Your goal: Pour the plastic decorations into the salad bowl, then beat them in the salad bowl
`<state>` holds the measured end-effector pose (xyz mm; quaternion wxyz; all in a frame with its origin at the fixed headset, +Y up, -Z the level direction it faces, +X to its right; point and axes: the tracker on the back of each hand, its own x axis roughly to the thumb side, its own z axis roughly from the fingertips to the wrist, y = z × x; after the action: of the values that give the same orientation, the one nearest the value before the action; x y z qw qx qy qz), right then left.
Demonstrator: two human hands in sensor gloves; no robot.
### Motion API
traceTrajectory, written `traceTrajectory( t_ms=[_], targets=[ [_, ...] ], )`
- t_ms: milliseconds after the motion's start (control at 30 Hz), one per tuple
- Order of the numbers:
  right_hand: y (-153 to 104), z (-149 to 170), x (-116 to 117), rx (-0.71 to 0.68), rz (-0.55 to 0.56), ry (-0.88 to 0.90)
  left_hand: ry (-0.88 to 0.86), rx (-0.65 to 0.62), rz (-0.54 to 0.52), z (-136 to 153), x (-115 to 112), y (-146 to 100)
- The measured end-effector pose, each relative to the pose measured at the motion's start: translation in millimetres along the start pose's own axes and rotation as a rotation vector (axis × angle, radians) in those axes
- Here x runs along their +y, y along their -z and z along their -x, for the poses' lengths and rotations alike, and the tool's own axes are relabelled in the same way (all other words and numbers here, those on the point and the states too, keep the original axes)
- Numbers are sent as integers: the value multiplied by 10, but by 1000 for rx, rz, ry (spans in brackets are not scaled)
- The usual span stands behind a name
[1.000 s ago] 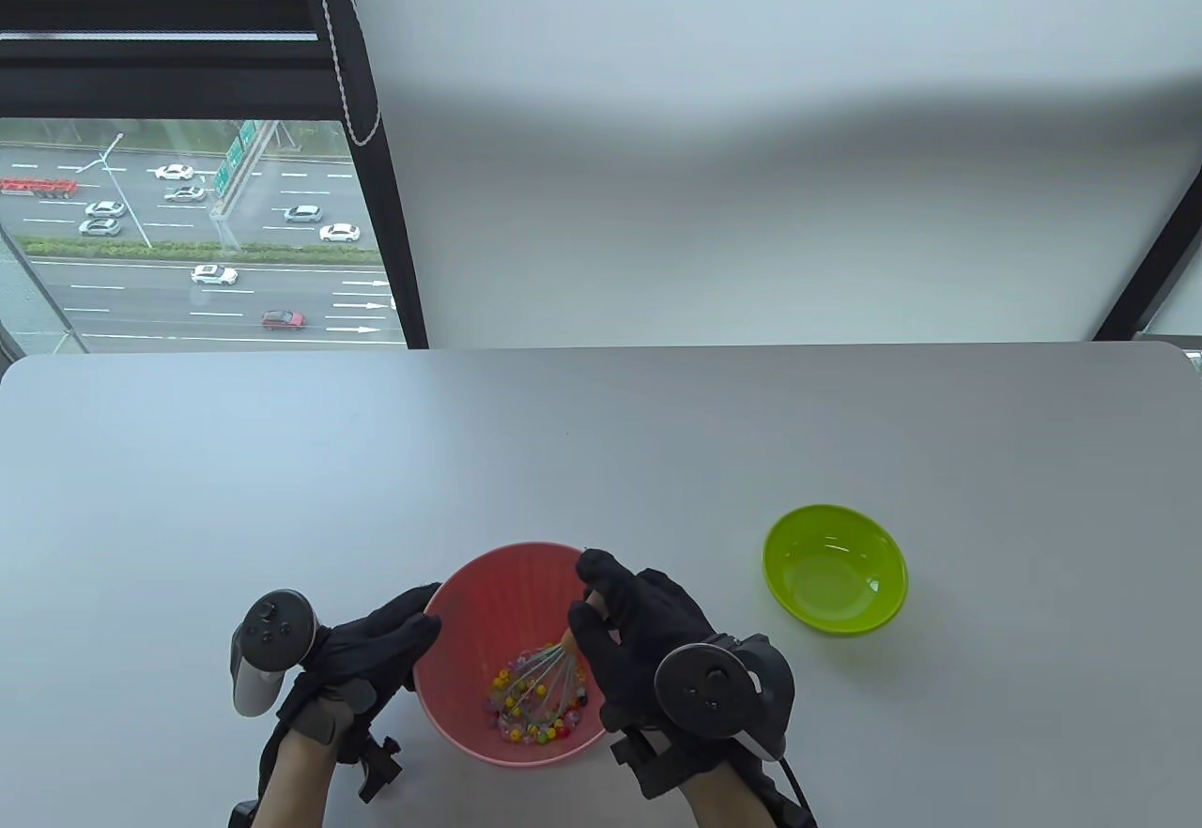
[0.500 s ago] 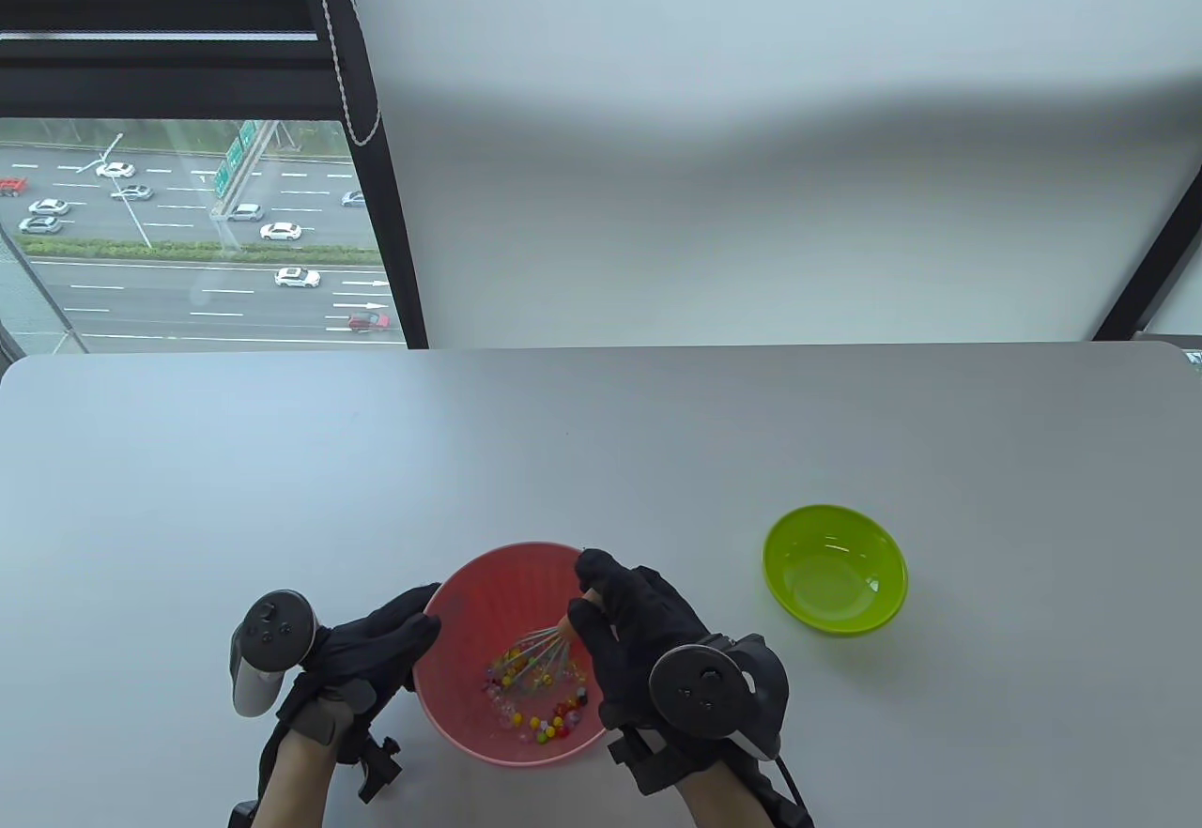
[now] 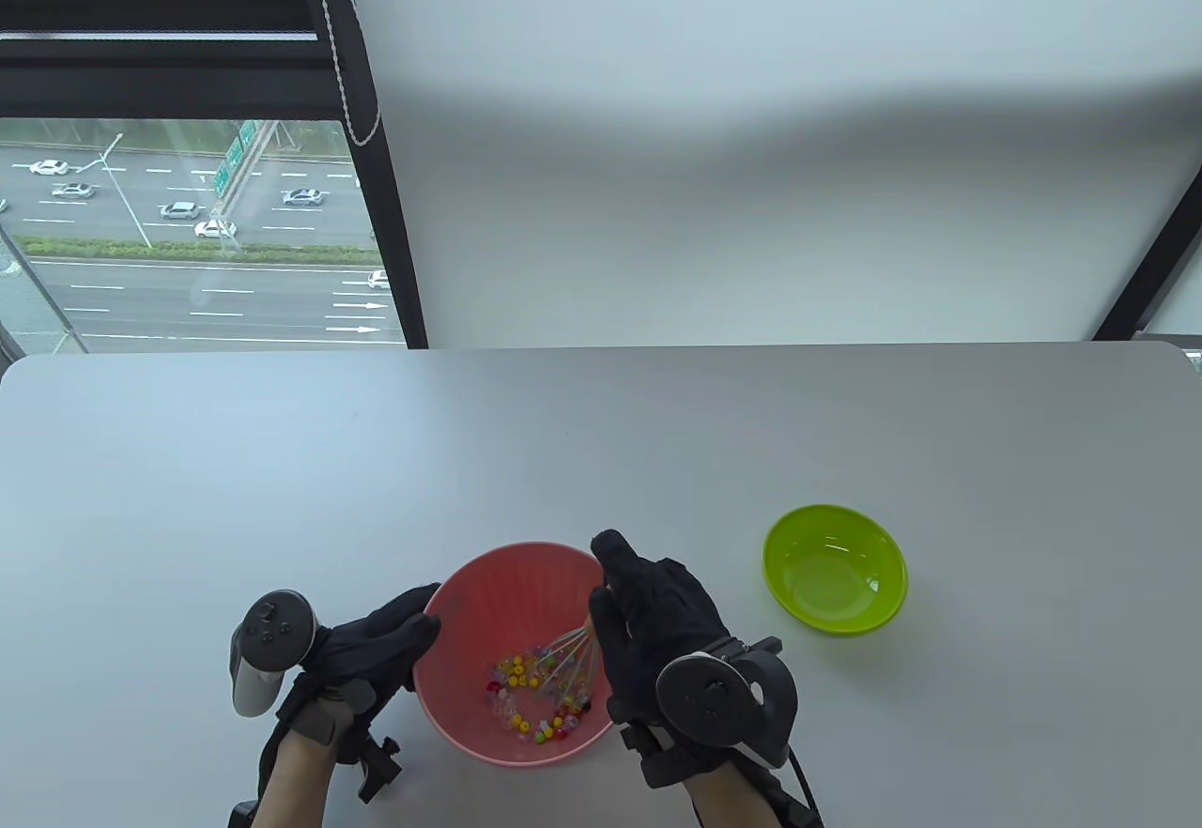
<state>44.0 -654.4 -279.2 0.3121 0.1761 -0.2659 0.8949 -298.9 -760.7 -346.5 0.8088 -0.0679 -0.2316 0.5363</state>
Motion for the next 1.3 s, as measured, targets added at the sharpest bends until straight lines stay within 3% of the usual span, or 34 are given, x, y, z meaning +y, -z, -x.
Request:
traceTrajectory(
  t_ms=[600,900,1300],
  targets=[
    [2,-22,99,11,-78,123,2,1,-1,-1,1,-1],
    [-15,-63,68,-43,-13,-18,-2,2,-2,-4,-2,-2],
    [-21,-46,-6,-46,30,-49,-2,1,-1,-3,0,1]
  ],
)
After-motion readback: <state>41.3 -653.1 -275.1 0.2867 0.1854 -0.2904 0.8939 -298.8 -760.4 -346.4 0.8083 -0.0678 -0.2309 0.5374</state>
